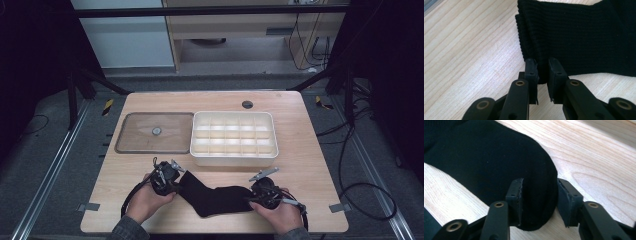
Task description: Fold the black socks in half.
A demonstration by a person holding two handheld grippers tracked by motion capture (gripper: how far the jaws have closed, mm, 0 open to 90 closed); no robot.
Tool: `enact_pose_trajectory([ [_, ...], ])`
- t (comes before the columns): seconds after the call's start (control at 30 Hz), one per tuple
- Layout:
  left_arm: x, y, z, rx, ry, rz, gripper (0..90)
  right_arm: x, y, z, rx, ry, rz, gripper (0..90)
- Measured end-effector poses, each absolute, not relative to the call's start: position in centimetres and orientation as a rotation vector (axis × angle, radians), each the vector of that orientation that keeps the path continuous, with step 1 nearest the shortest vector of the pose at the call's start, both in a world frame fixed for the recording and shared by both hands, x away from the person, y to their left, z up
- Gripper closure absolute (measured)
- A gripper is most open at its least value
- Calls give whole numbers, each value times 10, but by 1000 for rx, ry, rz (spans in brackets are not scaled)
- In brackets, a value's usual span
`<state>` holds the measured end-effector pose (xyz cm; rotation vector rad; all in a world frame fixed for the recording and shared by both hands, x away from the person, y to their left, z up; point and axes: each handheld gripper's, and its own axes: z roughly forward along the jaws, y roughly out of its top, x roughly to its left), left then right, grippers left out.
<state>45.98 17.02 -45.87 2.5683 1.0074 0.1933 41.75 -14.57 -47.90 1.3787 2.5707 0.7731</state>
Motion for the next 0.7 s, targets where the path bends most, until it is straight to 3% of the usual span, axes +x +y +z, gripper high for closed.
enact_pose_trajectory([
  [0.23,459,176,-453,2525,1003,178,794,415,-142,-477,1341,2566,768,769],
  [0.7,461,192,-432,2503,997,194,793,416,-128,-477,1315,2608,815,787],
])
